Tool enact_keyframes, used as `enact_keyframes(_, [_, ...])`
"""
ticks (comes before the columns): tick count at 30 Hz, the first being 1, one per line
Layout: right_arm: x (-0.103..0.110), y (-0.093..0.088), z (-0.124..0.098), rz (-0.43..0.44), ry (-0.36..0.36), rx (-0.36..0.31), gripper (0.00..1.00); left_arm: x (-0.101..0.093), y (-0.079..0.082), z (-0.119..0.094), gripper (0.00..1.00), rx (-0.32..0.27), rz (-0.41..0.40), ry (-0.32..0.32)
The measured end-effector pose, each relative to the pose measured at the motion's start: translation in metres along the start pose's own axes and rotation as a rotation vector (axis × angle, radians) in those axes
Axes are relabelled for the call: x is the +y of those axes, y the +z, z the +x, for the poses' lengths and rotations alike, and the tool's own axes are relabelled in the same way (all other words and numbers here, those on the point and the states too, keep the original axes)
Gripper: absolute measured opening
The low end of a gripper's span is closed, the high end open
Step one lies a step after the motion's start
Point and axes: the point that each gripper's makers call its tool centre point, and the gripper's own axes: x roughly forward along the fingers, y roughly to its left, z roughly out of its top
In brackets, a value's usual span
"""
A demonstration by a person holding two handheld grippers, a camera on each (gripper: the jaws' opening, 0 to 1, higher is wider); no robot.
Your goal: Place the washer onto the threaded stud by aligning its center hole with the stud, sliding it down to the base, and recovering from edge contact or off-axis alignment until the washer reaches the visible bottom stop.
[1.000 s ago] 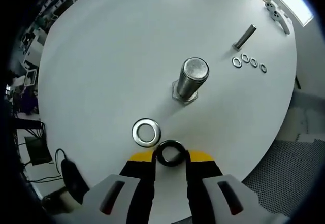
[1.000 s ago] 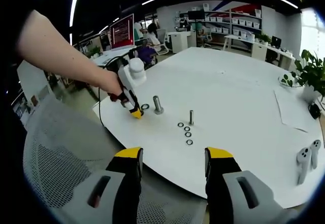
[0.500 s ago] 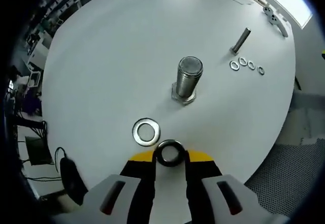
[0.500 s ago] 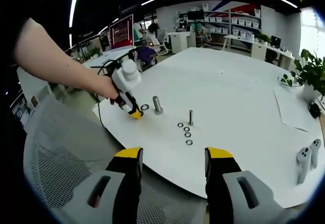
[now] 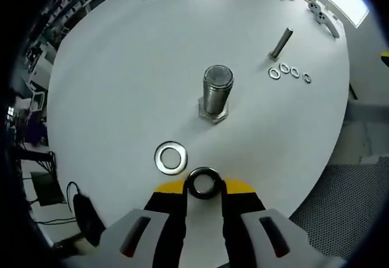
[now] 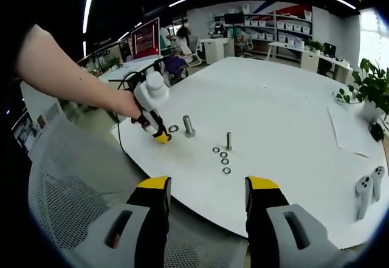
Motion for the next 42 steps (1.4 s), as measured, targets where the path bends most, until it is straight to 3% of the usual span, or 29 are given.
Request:
enact_keyframes(24, [-0.001, 0.001, 0.000, 0.005, 0.001, -0.005, 0.51, 0.002, 0.009, -0.005, 0.19, 0.003, 0.055, -0.002])
enact_keyframes(34, [0.000, 0.001, 0.000, 0.006, 0.003, -0.006, 0.51, 0.001, 0.018, -0.017, 0.19, -0.020, 0.083, -0.004])
enact_keyframes(42, [0.000, 0.001, 0.000, 0.008, 0.001, -0.006, 0.51, 0.005, 0.030, -0.027, 0.19, -0.065, 0.057, -0.016])
